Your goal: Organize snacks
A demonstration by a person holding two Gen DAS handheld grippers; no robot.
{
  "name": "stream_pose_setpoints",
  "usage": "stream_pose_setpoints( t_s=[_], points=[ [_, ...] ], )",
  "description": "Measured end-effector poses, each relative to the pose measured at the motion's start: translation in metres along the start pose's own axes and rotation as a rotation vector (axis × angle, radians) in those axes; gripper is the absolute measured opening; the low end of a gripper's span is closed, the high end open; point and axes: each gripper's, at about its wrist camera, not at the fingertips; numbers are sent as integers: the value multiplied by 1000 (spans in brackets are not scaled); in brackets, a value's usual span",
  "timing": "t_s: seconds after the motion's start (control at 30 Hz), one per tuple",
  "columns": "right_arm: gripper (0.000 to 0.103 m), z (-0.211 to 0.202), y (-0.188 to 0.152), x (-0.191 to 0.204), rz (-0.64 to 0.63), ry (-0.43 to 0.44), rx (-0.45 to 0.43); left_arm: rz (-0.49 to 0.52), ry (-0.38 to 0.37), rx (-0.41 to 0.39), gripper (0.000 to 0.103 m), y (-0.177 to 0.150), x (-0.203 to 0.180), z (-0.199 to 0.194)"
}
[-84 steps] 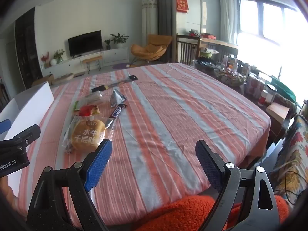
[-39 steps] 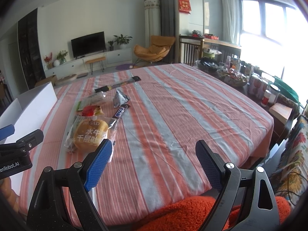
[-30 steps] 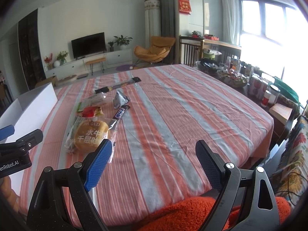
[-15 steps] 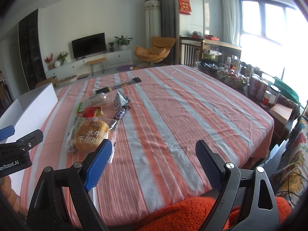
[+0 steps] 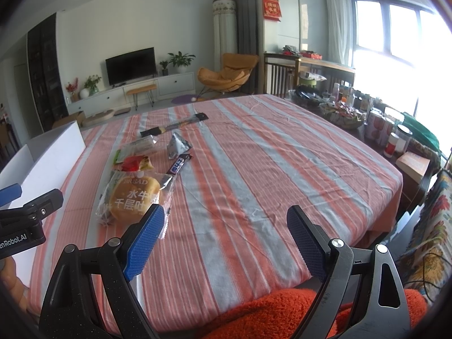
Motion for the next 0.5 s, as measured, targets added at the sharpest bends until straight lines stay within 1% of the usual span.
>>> stream_pose_setpoints(
  t_s=[0.5],
  points=[
    [91, 3, -4, 1, -3, 12, 16, -3, -3, 5, 103, 0, 0, 0]
  ],
)
Point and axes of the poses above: each gripper's, at about its wrist camera, not at the fingertips, and z roughly the way its jaws point, x to its left, y to its top, and after that the axes turned 8 degrees about -y, right-handed
